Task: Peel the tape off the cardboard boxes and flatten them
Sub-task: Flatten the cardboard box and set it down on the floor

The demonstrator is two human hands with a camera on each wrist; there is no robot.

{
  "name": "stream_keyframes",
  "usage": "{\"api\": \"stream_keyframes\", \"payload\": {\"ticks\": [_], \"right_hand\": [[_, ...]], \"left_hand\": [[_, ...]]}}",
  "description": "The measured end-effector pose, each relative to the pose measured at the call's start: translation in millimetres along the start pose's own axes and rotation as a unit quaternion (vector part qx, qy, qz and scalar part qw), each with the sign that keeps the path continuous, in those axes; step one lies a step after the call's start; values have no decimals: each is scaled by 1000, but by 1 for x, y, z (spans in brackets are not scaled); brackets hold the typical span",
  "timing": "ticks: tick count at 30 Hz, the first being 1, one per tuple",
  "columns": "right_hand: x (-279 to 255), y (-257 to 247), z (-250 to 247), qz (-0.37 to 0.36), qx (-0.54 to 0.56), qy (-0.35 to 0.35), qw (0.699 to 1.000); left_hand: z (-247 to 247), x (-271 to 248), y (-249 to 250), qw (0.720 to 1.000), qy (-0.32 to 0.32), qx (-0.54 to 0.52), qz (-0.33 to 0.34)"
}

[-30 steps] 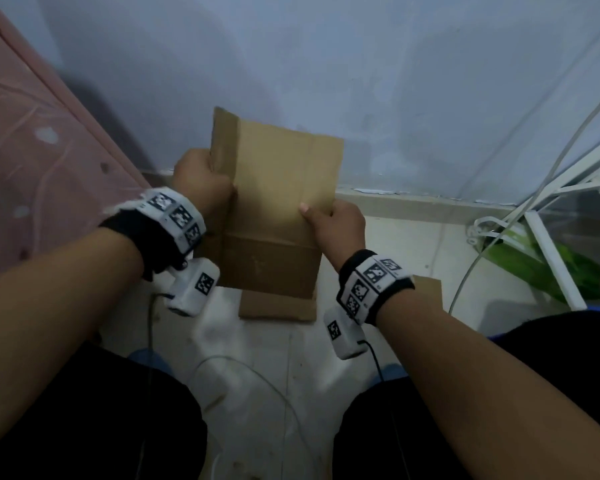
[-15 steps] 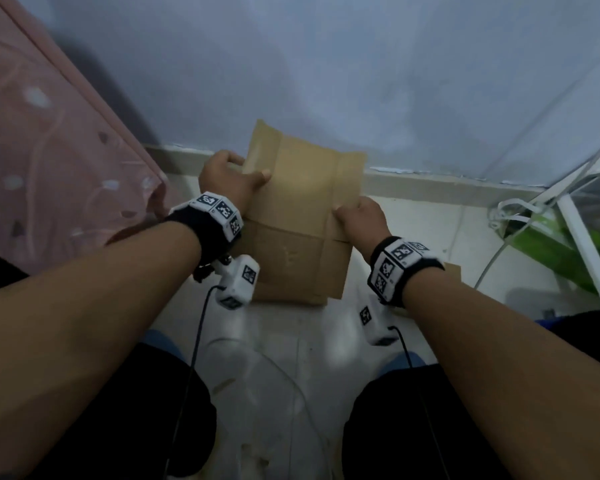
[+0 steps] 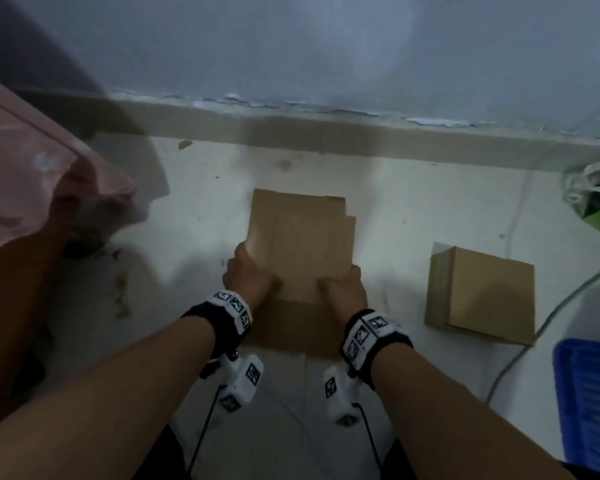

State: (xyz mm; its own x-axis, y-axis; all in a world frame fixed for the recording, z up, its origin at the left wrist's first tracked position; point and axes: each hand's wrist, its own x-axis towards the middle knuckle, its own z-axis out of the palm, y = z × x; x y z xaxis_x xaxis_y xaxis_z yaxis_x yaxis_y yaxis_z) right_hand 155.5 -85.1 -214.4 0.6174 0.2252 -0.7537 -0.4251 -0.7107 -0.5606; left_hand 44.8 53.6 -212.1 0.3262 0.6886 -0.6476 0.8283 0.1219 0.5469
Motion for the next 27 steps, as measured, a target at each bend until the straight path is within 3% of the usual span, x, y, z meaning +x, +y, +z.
{"api": "stream_keyframes", "payload": {"ticks": [2, 9, 14, 19, 23, 27], "right_hand": [[-2, 4, 15, -4, -26, 33, 999], [-32, -12, 55, -131, -179, 176, 959], [-52, -33, 61, -209, -283, 198, 915], [-71, -45, 77, -251, -317, 208, 891], [-82, -44, 90, -275, -313, 183, 890], [-68, -37, 79, -195, -281, 159, 926]], "left_hand": [[9, 7, -10, 998, 42, 46, 3], [-3, 5, -19, 984, 129, -123, -10], [-10, 11, -25, 972, 160, -168, -34], [-18, 18, -36, 958, 174, -214, -82], [-23, 22, -43, 951, 182, -234, -88], [-22, 20, -39, 960, 159, -216, -81]]}}
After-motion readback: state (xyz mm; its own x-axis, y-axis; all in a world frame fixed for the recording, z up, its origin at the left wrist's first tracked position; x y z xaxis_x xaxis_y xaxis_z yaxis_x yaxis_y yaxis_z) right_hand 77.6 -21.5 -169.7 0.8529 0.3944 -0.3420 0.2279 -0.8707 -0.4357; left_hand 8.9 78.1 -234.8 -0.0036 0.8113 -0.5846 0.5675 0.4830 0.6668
